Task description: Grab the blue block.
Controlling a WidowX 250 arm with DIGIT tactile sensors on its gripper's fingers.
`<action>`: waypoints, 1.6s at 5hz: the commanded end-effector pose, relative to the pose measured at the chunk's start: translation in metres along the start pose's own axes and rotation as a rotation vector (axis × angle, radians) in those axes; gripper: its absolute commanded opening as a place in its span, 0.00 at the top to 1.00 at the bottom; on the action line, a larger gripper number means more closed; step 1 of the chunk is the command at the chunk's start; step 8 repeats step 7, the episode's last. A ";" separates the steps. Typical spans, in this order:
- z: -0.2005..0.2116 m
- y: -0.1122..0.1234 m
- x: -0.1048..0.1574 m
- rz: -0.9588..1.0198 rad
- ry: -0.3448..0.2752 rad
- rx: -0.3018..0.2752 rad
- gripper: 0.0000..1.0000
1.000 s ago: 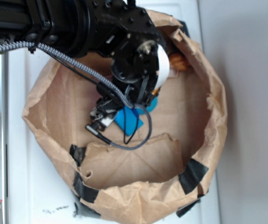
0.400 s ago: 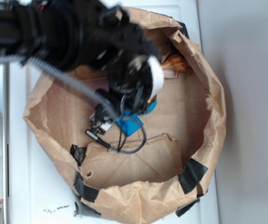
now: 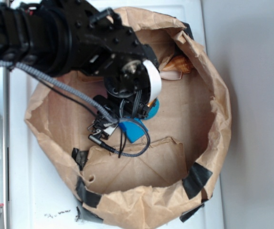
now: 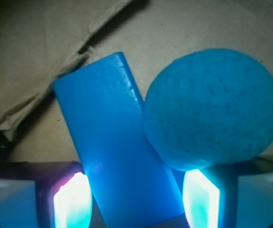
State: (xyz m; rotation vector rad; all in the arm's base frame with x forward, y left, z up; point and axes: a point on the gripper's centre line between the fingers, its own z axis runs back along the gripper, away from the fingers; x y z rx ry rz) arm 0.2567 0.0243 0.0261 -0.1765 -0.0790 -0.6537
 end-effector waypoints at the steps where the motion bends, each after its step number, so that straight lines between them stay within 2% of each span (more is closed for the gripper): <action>1: 0.051 0.008 0.004 0.018 -0.132 0.063 1.00; 2: 0.085 0.015 -0.001 0.065 -0.167 0.061 1.00; 3: 0.119 0.022 -0.003 0.114 -0.180 0.028 1.00; 4: 0.140 0.017 0.005 0.098 -0.190 0.014 1.00; 5: 0.149 -0.002 0.017 0.058 -0.171 0.040 1.00; 6: 0.151 -0.029 0.028 0.033 -0.122 0.083 1.00; 7: 0.149 -0.044 0.034 0.033 -0.086 0.126 1.00; 8: 0.149 -0.044 0.034 0.033 -0.086 0.126 1.00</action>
